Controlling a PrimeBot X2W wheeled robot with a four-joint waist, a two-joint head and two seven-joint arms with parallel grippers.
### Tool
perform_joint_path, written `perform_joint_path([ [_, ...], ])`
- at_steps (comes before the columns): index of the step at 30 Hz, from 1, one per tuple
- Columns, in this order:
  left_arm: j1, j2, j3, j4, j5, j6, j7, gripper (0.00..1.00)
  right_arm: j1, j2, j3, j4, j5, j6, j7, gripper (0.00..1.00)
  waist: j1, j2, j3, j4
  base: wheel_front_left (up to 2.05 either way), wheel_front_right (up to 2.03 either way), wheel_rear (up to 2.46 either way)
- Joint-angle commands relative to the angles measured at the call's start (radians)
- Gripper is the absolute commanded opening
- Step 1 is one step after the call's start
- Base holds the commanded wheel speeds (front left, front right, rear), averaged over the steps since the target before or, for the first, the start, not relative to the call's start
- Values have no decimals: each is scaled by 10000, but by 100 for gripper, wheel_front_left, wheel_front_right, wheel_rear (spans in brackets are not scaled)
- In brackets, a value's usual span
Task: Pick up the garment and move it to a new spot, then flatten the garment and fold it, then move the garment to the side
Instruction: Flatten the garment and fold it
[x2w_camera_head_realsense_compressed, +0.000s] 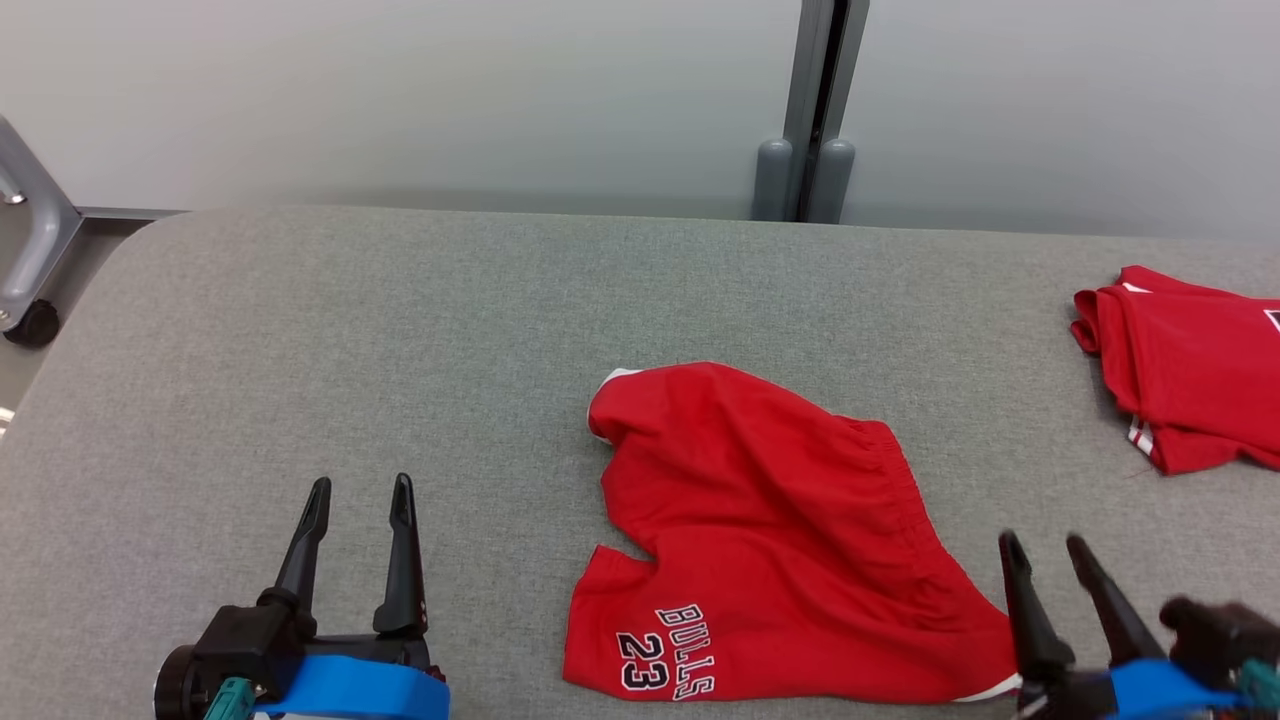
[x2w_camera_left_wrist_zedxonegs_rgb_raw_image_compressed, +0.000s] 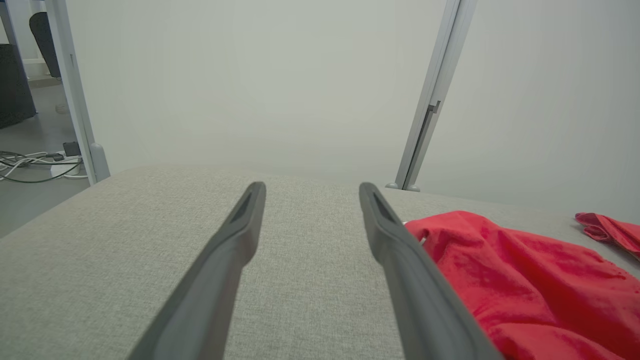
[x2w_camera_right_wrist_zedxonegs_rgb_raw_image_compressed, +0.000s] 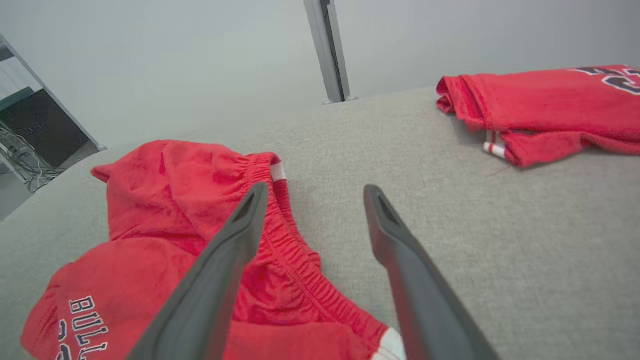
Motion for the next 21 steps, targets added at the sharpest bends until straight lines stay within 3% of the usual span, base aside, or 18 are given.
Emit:
perform_joint_path([
  [1,-67,-5,48,-5,61,-12,-44,100,-435,-120,71,-293,-176,6,216,100,0,1,34,34,0,0,0],
  [11,-285,-5,-102,22,71,-64,-45,100,-2489,-847,1216,-269,-716,6,1813,100,0,1,304,358,0,0,0],
  [21,-490,-8,-221,98,-63,-58,-44,100,-3629,-1253,1733,1884,-875,5,2471,100,0,1,595,895,0,0,0],
])
